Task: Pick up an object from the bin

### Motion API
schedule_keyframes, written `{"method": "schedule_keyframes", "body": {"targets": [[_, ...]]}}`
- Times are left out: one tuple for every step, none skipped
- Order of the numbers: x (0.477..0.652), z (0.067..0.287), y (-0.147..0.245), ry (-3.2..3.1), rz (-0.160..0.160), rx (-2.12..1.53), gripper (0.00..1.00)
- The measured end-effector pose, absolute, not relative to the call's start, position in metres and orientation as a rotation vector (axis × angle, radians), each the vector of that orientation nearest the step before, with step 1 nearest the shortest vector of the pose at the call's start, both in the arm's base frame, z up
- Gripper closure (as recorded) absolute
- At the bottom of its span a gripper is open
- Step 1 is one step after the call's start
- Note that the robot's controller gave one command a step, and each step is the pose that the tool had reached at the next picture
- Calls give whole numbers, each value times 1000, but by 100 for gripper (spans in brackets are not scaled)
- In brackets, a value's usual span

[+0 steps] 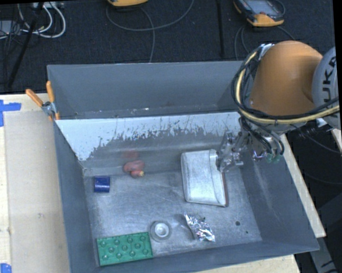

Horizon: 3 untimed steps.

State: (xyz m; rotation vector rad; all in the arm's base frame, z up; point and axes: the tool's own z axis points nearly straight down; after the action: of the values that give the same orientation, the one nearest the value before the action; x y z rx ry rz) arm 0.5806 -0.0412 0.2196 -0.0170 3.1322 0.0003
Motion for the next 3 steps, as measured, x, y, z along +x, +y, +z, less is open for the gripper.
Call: {"method": "schedule_keyframes", "body": {"targets": [[544,121,31,3134,5,-315,100],[546,124,29,3128,1,-308,0],[493,76,2,3027,2,-827,0]]}}
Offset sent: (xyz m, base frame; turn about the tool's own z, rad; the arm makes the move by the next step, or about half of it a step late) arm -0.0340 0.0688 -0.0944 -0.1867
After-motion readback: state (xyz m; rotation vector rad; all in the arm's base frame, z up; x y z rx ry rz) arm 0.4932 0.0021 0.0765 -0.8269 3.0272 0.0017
